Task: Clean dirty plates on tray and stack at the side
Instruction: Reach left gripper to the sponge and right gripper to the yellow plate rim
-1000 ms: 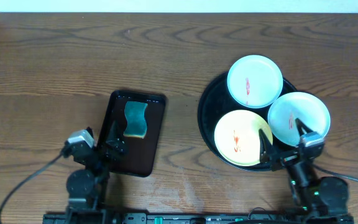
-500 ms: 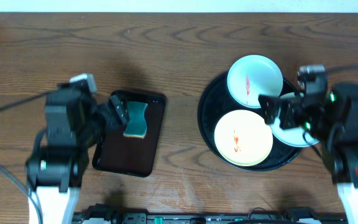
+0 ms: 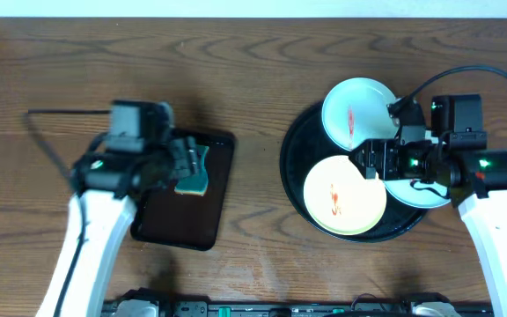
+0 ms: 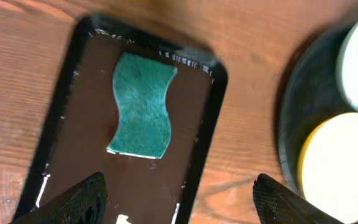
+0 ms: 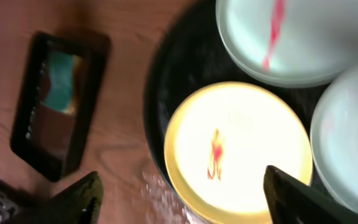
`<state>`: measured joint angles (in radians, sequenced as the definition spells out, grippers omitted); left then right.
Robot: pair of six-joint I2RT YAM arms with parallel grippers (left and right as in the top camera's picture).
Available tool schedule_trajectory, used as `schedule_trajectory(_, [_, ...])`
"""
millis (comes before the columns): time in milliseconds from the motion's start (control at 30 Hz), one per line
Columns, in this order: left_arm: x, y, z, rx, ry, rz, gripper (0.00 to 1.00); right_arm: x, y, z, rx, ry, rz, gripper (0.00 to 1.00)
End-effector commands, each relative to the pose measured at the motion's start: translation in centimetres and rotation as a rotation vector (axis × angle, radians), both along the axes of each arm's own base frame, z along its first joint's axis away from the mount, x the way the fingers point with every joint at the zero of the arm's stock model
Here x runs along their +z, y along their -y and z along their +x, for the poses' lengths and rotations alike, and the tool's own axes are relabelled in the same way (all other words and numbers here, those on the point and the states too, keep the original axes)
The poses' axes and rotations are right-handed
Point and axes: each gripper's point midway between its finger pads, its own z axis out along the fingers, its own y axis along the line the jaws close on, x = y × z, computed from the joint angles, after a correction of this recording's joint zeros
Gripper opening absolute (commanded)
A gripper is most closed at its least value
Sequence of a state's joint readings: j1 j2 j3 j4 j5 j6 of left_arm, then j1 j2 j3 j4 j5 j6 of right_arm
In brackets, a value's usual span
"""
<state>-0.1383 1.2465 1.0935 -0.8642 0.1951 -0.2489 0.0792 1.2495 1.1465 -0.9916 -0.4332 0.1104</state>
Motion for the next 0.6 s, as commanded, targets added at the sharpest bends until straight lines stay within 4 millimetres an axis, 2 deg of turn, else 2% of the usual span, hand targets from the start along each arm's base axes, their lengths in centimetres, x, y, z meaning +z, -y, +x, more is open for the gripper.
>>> schedule_trajectory(0, [-4.5,-1.7,0.7,-0.005,-0.085,0.213,0.76,-0.4,0.6,-0.3,-0.011,-0.03,-0.038,0.77])
schedule_trajectory(100, [-7.5,-2.7,2.6,0.022,-0.119,0.306,0.7,-0.9,0.9,-1.1,-0.016,-0.07,-0.054,0.75])
schedule_trajectory(200, [-10.7,-3.5,3.8,0.091,-0.176,0.303,0.65,-1.2,1.0,-1.8,-0.017,-0.101,-0.059,0.74])
schedule_trajectory(267, [-12.9,-3.2,4.2,0.095,-0.22,0.26,0.59,-1.2,1.0,-2.0,-0.017,-0.112,-0.06,0.74])
schedule_trajectory(333, [-14.9,-2.0,4.2,0.074,-0.271,0.179,0.52,-1.3,1.0,-2.1,-0.017,-0.117,-0.06,0.74])
schedule_trajectory(400, [-16.7,-0.8,3.7,0.049,-0.33,0.112,0.42,-1.3,1.0,-2.1,-0.017,-0.116,-0.06,0.73])
schedule_trajectory(500, [-18.3,-0.3,2.9,0.037,-0.39,0.091,0.29,-1.2,1.0,-2.0,-0.017,-0.113,-0.06,0.74])
schedule_trajectory(567, [-18.7,-0.3,2.8,0.033,-0.399,0.095,0.09,-1.2,1.0,-1.9,-0.02,-0.11,-0.058,0.74])
